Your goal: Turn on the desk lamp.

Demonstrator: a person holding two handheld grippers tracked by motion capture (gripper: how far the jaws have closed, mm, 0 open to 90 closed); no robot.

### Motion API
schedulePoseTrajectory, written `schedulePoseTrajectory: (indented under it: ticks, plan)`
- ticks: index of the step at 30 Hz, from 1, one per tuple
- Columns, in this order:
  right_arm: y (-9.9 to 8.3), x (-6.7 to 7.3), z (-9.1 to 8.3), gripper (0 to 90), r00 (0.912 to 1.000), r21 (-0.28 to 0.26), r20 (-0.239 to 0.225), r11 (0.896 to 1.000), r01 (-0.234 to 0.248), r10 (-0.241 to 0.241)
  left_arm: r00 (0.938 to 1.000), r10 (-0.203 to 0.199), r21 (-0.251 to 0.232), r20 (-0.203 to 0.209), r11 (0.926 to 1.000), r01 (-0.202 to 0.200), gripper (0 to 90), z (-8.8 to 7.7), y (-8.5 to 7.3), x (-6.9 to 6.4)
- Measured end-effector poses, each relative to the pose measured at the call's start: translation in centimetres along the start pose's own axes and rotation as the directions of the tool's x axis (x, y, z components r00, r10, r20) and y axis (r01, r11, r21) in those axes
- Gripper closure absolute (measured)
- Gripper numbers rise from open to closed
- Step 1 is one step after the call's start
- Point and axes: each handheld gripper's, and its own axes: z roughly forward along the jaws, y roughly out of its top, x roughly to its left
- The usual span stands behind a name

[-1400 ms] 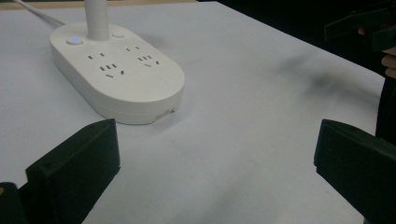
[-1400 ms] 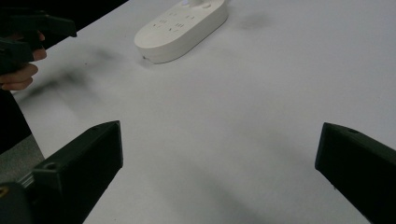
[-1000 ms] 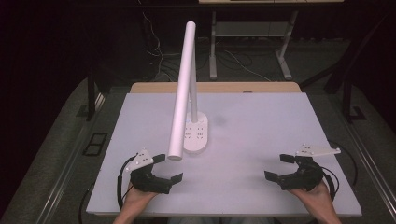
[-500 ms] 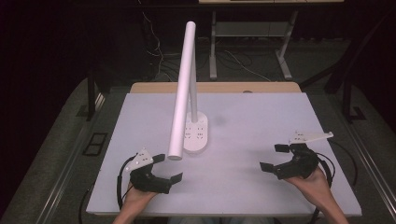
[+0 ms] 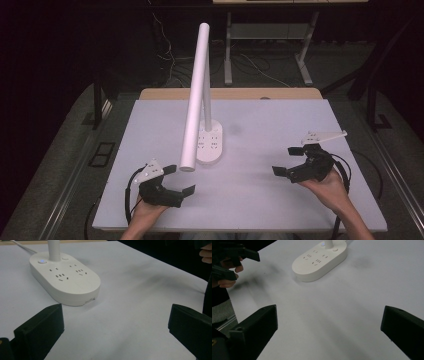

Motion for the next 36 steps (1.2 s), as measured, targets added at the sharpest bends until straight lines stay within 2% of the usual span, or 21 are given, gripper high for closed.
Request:
schedulePoseTrajectory:
  ticks: [18,36]
  plan:
    - [3.0,-0.3,1.8,0.6,0.9993,0.005,-0.018,0.999,0.032,-0.032,1.0000,-0.004,-0.004,0.000,1.0000,0.004,0.0,0.0,0.0,0.0]
    - [5.7,-0.8,3.9,0.6,0.9989,0.011,-0.037,0.999,0.030,-0.030,1.0000,-0.002,-0.001,0.002,1.0000,0.002,0.0,0.0,0.0,0.0]
